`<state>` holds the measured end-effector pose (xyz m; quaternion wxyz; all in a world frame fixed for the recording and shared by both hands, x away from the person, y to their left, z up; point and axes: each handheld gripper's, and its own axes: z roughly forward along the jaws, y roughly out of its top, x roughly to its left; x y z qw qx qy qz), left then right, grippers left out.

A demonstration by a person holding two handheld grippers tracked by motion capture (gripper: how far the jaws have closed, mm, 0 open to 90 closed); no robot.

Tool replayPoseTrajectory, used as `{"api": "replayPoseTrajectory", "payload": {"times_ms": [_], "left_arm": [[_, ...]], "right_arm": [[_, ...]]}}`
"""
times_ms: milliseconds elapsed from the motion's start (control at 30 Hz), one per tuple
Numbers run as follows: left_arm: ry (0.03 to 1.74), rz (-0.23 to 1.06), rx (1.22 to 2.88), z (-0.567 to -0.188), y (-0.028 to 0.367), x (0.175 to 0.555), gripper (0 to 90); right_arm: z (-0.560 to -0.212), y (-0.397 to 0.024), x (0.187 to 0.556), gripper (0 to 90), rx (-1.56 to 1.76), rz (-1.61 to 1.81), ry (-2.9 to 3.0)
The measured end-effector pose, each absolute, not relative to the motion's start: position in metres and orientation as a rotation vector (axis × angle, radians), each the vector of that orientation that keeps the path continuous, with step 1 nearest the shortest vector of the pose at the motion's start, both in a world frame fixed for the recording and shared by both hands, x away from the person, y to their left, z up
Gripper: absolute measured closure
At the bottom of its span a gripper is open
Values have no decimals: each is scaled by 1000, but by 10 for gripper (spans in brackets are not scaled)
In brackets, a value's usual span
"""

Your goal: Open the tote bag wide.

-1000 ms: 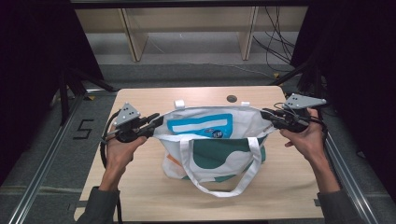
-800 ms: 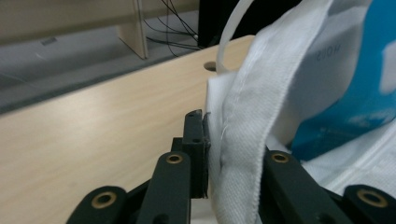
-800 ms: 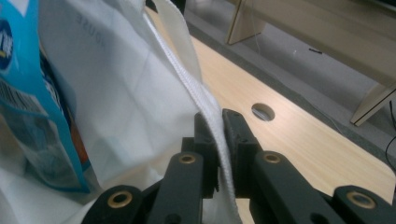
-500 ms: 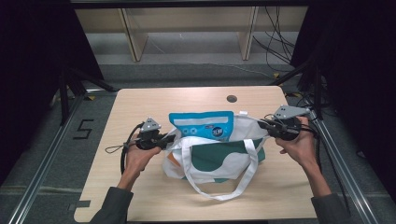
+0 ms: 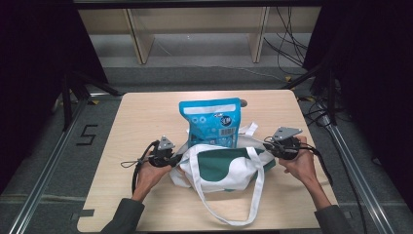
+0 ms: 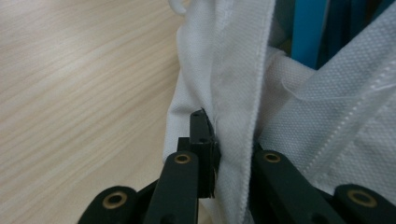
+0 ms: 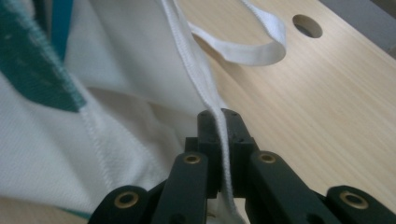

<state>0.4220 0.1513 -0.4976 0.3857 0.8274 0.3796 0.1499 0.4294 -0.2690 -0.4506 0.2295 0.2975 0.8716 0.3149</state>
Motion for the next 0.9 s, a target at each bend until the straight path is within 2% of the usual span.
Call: {"api": "replayPoseTrajectory", "payload": {"times_ms": [233, 300, 333, 367, 400, 500, 567, 667, 733, 767, 867, 900], "left_arm": [[890, 431, 2119, -492, 155, 411, 793], [896, 439, 2113, -492, 155, 412, 736], [925, 435, 2085, -492, 155, 411, 736], [963, 434, 2052, -487, 159, 410, 668], [963, 434, 2052, -487, 159, 410, 653], [1018, 444, 1976, -470, 166, 404, 623], [1021, 458, 1913, -451, 172, 396, 572], [998, 455, 1885, -438, 173, 390, 575], [981, 431, 1852, -428, 169, 384, 577], [921, 388, 1856, -419, 161, 376, 575], [882, 368, 1859, -413, 150, 368, 531], [835, 313, 1858, -408, 141, 363, 513]], "right_arm": [[-448, -271, 420, 880, 815, 885, 2391], [-447, -271, 419, 878, 816, 888, 2393], [-447, -271, 419, 878, 816, 888, 2393], [-447, -271, 418, 876, 821, 888, 2395], [-447, -271, 418, 876, 821, 888, 2395], [-447, -273, 419, 875, 800, 898, 2382], [-445, -274, 417, 875, 828, 912, 2381], [-443, -275, 419, 875, 790, 922, 2371], [-443, -275, 419, 874, 786, 925, 2374], [-442, -275, 418, 873, 824, 931, 2366], [-441, -275, 418, 871, 827, 935, 2367], [-440, -276, 420, 868, 802, 941, 2363]]}}
